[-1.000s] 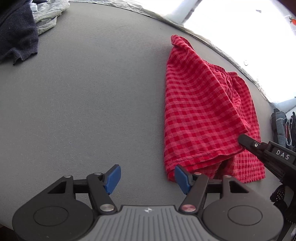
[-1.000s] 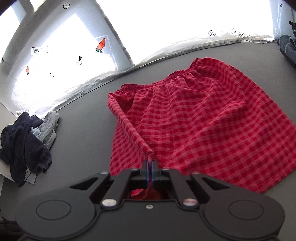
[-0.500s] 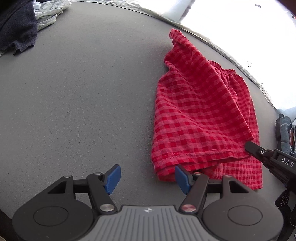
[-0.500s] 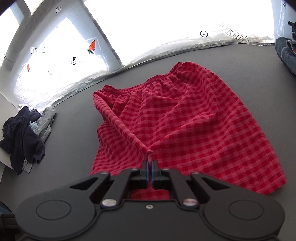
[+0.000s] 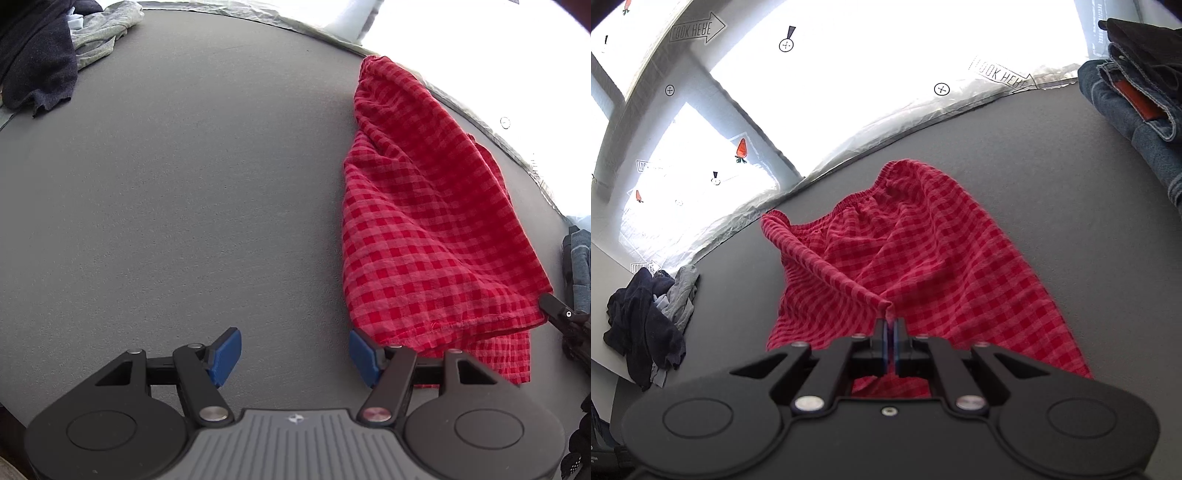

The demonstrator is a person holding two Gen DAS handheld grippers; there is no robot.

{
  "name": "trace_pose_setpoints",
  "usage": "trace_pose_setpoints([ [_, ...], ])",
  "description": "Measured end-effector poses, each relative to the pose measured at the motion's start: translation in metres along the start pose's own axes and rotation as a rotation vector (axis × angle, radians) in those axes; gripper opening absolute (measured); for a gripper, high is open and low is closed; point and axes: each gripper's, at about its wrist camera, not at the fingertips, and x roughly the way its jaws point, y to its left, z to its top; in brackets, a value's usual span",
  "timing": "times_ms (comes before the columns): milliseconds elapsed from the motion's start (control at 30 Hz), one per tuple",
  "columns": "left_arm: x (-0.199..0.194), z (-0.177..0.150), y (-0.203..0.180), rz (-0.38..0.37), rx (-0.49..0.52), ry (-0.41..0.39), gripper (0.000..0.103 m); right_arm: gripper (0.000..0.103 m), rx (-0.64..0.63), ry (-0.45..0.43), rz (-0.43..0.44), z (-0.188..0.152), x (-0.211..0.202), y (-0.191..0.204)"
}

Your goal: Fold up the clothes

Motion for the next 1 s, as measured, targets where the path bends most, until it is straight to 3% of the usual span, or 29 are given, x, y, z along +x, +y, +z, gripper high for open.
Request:
trace_pose_setpoints([
  [267, 0.002, 0.002, -0.011, -0.028, 0.087, 0.028, 0.065, 0.003, 0.142, -0.026, -0.152, -0.009, -0.02, -0.069],
  [500, 0.001, 0.007, -0.007, -0.11, 0.094, 0.038, 0.065, 0.005, 0.179, 0.048, -0.237, -0.028, -0.018, -0.096],
  [600, 0.0, 0.008, -0.009, -0.167, 0.074, 0.032, 0.065, 0.017, 0.197, 0.063, -0.252, -0.031, -0.017, -0.099],
  [667, 0.0, 0.007, -0.01, -0.207, 0.069, 0.029, 0.065, 0.04, 0.205, 0.037, -0.254, -0.03, -0.021, -0.102],
  [700, 0.001, 0.006, -0.011, -0.23, 0.072, 0.029, 0.065, 0.043, 0.206, 0.027, -0.252, -0.027, -0.021, -0.104],
  [833, 0.016, 0.005, -0.035, -0.316, 0.116, 0.064, 0.066, 0.047, 0.18, 0.035, -0.234, -0.021, -0.014, -0.109],
  [1000, 0.048, 0.003, -0.07, -0.281, 0.193, 0.101, 0.064, 0.046, 0.101, 0.074, -0.235, -0.022, 0.0, -0.101],
])
